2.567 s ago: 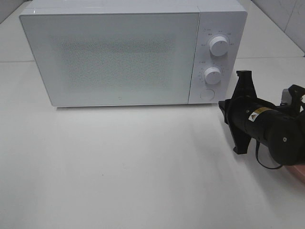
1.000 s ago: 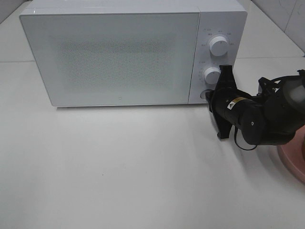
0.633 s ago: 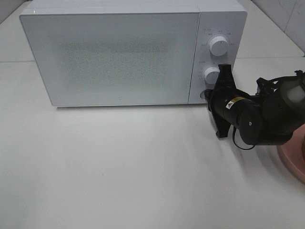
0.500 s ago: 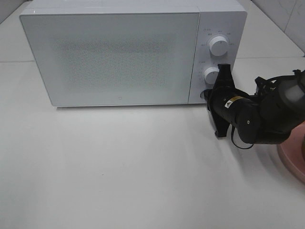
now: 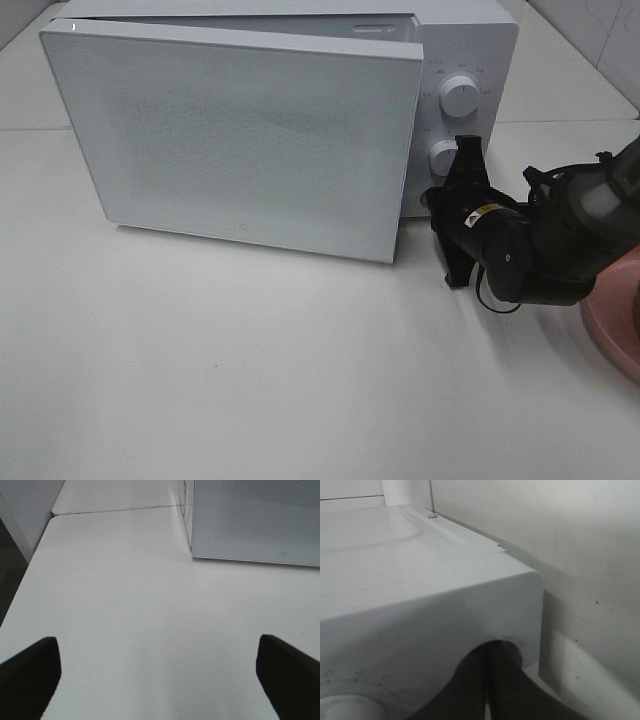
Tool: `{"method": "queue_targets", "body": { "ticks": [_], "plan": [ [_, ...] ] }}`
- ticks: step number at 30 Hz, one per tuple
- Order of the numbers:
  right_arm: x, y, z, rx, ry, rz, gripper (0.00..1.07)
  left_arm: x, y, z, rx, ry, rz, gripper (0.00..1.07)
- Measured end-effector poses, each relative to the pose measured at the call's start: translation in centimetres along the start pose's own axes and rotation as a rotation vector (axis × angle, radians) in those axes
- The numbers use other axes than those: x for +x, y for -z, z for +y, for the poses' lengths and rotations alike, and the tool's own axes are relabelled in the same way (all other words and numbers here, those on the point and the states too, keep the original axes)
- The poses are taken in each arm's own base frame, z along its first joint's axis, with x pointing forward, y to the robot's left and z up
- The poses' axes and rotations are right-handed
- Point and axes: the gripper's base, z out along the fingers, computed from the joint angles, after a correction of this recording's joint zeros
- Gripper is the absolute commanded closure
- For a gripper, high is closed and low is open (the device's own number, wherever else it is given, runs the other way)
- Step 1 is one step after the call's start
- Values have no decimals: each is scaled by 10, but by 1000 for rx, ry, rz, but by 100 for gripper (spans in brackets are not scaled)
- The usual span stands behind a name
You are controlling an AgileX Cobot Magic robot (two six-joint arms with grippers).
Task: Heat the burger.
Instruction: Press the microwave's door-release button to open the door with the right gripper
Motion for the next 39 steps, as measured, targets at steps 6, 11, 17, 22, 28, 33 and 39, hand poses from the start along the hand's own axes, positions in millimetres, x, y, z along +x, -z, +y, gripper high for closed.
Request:
{"method": "queue_targets", "body": {
  "ticks": [6, 11, 17, 22, 28, 33, 39],
  "plan": [
    [0, 0, 0, 5, 3, -2, 107, 0, 0, 0, 0, 0, 0, 7],
    [0, 0, 0, 6, 5, -3, 107, 0, 0, 0, 0, 0, 0, 7],
    [0, 0, 0, 6, 7, -3, 107, 0, 0, 0, 0, 0, 0, 7],
    [0, 0, 0, 6, 7, -3, 107, 0, 0, 0, 0, 0, 0, 7],
    [0, 1, -1, 0, 8, -3, 107, 0, 0, 0, 0, 0, 0, 7],
    [3, 4, -2, -15, -3, 5, 107, 0, 0, 0, 0, 0, 0, 7],
    [4, 8, -5, -19, -8, 7, 107, 0, 0, 0, 0, 0, 0, 7]
  ]
}}
